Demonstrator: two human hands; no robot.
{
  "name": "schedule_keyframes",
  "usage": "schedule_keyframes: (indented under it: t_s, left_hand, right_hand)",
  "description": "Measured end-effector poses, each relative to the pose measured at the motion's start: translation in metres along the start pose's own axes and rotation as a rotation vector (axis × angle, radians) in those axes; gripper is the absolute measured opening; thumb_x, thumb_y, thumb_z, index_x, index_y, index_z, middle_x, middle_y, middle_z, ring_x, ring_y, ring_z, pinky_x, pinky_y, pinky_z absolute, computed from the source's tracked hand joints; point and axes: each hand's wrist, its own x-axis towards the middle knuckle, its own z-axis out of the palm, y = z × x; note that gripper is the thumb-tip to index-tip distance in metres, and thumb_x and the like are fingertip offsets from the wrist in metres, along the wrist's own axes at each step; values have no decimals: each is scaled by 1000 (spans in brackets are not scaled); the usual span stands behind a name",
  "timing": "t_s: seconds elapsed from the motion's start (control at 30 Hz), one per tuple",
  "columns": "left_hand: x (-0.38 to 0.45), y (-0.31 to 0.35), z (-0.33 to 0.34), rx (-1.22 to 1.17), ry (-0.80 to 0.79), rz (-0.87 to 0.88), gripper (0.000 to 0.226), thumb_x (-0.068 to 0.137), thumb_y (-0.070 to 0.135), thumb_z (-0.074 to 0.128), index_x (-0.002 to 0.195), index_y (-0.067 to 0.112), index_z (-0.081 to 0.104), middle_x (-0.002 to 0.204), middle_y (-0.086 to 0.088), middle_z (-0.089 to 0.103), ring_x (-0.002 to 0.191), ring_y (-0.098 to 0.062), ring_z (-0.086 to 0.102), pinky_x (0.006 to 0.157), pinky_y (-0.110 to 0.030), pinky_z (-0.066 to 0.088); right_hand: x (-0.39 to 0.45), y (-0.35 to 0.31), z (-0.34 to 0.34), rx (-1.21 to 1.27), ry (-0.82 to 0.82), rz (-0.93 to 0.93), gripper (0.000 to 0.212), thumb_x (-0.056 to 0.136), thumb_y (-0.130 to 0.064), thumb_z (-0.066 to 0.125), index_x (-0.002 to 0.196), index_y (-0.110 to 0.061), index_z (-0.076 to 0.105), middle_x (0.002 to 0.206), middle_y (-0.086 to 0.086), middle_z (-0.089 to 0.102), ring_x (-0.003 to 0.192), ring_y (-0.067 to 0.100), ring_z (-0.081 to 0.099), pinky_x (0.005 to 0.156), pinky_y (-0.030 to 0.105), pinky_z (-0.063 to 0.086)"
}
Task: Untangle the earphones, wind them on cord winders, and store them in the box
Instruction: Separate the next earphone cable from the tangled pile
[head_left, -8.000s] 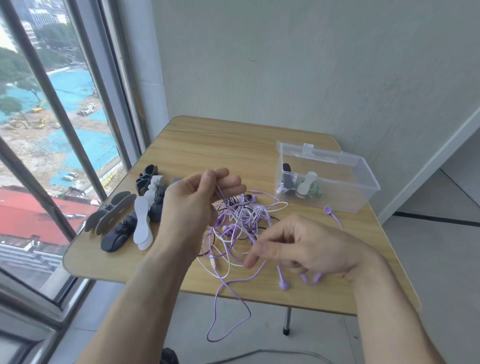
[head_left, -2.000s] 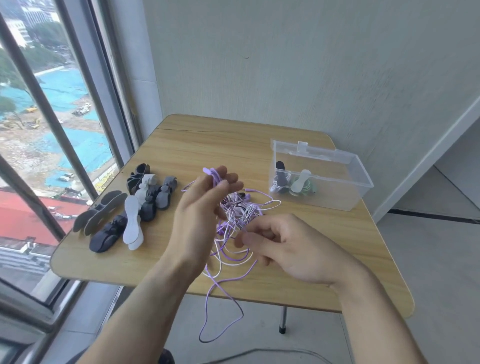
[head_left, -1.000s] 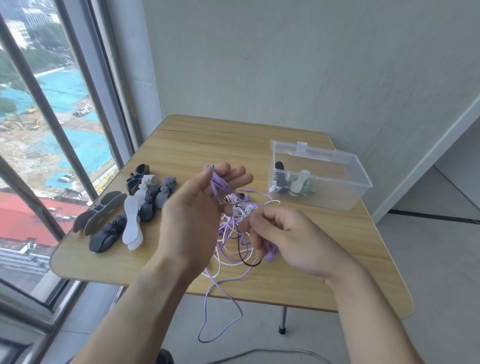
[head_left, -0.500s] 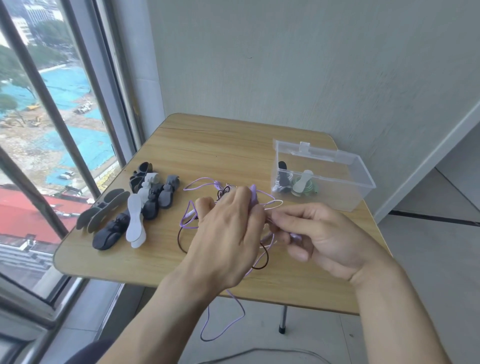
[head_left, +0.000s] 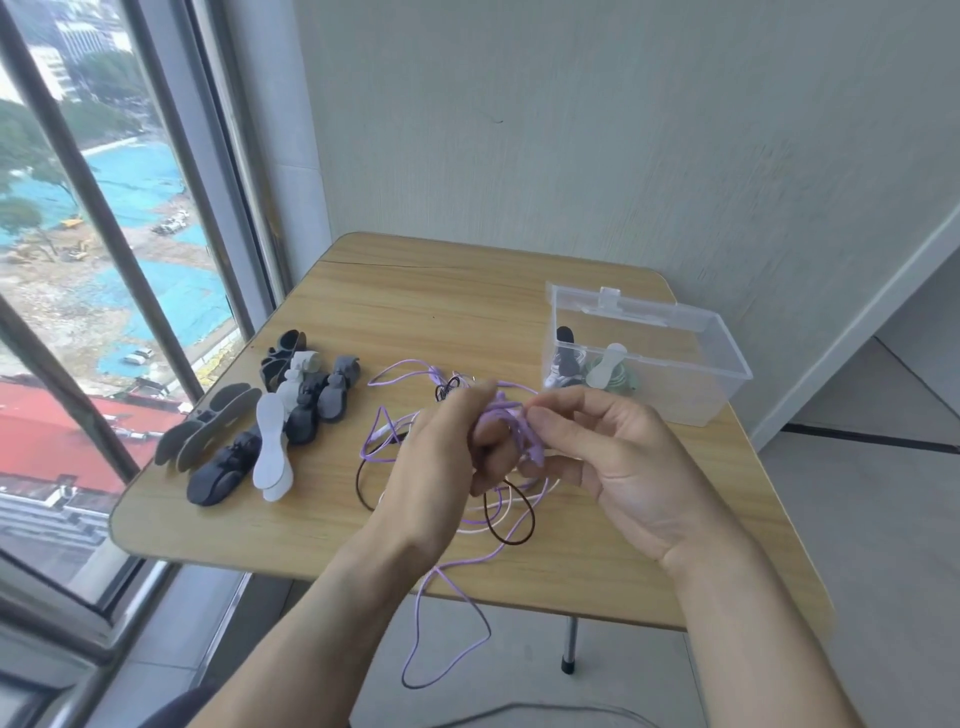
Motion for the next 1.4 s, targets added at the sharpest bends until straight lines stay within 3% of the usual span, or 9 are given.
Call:
schedule_keyframes:
  t_s: [0.2,0.3,0.43,0.53,0.63,0.8,0.9,1.03,1.4]
  left_hand:
    - [8,-5,5,-366,305,-186,49,94,13,46,46,14,51,43,1,38,38,-16,36,53,-26,44]
    - [11,-9,1,-229,302,-139,34,91,15,46,57,9,44,48,1,30,45,-15,27,57,-29,35]
    - [9,-9,-4,-155,187,-149,40,80,24,46,71,-13,57,74,-19,53,71,-26,46,66,-35,46]
    - [8,-2,-8,-218,184,-181,41,84,13,41,45,2,48,50,-11,48,55,-23,46,64,-25,45]
    - [6,7,-9,-267,212,-207,57,84,3,34,29,16,37,30,1,37,26,-12,34,38,-16,30]
    - [9,2,-18,-216,301,-277,24,73,9,38,51,14,32,39,-3,34,35,-15,20,48,-25,13]
    - [9,0,-18,-184,253,-328,36,75,12,39,39,17,36,38,-2,36,33,-14,19,45,-22,15]
    - [9,-3,-16,-134,252,-353,25,71,19,45,48,16,36,46,-4,32,38,-15,16,47,-25,15]
    - [10,-3,-14,-91,288,-299,41,84,7,43,44,14,38,45,-3,30,37,-16,17,42,-19,16]
  right_hand:
    - [1,10,14,-346,25,-211,10,89,-22,72,89,-12,74,86,16,74,74,22,68,62,35,57]
    - [2,17,22,-463,53,-272,19,97,-36,58,107,-24,70,98,-1,75,92,14,70,77,32,58]
    - [2,26,32,-555,-95,-262,25,105,-33,47,115,-20,66,95,-10,70,85,9,67,87,30,53]
    - [1,26,33,-466,-116,-259,24,104,-23,49,112,-11,69,88,-6,75,80,7,69,74,15,48]
    - [-1,26,33,-428,-103,-291,17,100,-19,59,108,-13,72,88,-3,78,83,12,73,76,21,53]
    - [2,33,32,-493,-34,-334,11,95,-21,68,100,-13,75,90,2,76,82,15,74,78,35,58]
    - [3,37,31,-547,-34,-354,11,98,-17,63,100,-13,72,90,-2,75,82,12,70,75,30,55]
    - [3,37,33,-622,-28,-368,15,102,-14,55,100,-11,69,86,-4,73,70,3,63,65,10,42]
    - [4,44,40,-867,62,-363,21,106,-34,37,104,-26,57,97,-8,60,89,16,61,77,42,51]
